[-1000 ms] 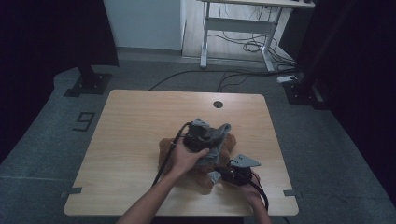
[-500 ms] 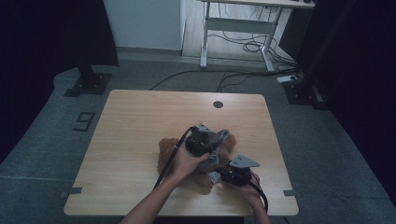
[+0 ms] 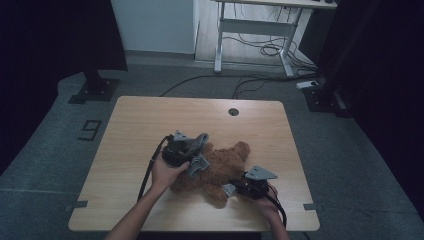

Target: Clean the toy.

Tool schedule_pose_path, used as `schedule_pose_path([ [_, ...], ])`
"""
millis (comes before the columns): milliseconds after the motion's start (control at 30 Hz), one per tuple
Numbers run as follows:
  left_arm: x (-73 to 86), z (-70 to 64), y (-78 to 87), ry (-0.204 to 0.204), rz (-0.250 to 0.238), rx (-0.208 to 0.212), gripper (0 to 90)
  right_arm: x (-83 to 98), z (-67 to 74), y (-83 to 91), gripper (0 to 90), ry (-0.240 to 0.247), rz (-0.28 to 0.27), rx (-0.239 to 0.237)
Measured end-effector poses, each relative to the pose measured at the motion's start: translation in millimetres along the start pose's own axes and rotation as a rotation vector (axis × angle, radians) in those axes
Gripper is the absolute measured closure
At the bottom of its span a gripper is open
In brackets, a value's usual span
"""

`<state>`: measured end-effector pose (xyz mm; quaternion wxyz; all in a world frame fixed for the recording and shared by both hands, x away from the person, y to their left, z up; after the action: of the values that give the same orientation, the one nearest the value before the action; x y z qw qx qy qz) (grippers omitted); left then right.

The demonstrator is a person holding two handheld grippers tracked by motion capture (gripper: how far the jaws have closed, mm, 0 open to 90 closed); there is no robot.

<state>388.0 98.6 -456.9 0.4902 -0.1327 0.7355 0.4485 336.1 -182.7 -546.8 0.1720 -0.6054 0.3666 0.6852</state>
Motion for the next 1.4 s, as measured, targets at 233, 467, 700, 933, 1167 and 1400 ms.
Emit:
schedule_pose_path([
  [233, 24.1, 34.3, 27.6, 0.057, -0.012, -0.056, 76.8, 0.9, -0.6, 0.5, 53.3, -0.010, -0.001, -0.001],
  [467, 80.4, 47.4, 16.9, 0.102, 0.076, -0.066, 76.8, 1.6, -2.4, -0.2, 53.3, -0.026, -0.006, -0.001],
  [700, 90.2, 53.6, 6.7, 0.138, 0.094, -0.053, 76.8, 2.2, -2.3, 0.4, 53.3, -0.028, -0.008, -0.002],
  [933, 44.6, 51.8, 38.3, 0.110, -0.034, -0.050, 76.8, 1.6, -2.0, -0.2, 53.4, -0.021, -0.010, 0.013],
  [1167, -12.6, 15.2, 36.7, 0.023, -0.129, -0.001, 76.5, -0.5, 1.0, -7.8, 53.6, -0.008, -0.020, 0.064],
  [1400, -17.6, 2.4, -18.8, 0.004, -0.030, -0.011, 75.6, -2.2, -4.8, -14.1, 53.6, 0.016, -0.030, 0.086],
])
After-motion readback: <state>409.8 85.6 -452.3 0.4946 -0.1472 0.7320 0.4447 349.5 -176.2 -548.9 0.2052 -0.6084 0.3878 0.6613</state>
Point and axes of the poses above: each handheld gripper's, and its own axes: y roughly backward along the jaws, x roughly out of its underside, z roughly to its left, the point moved 2 cm from there along -y, roughly forward along the jaws, and after that the axes turned 10 degrees about -z, right-handed, at the moved point
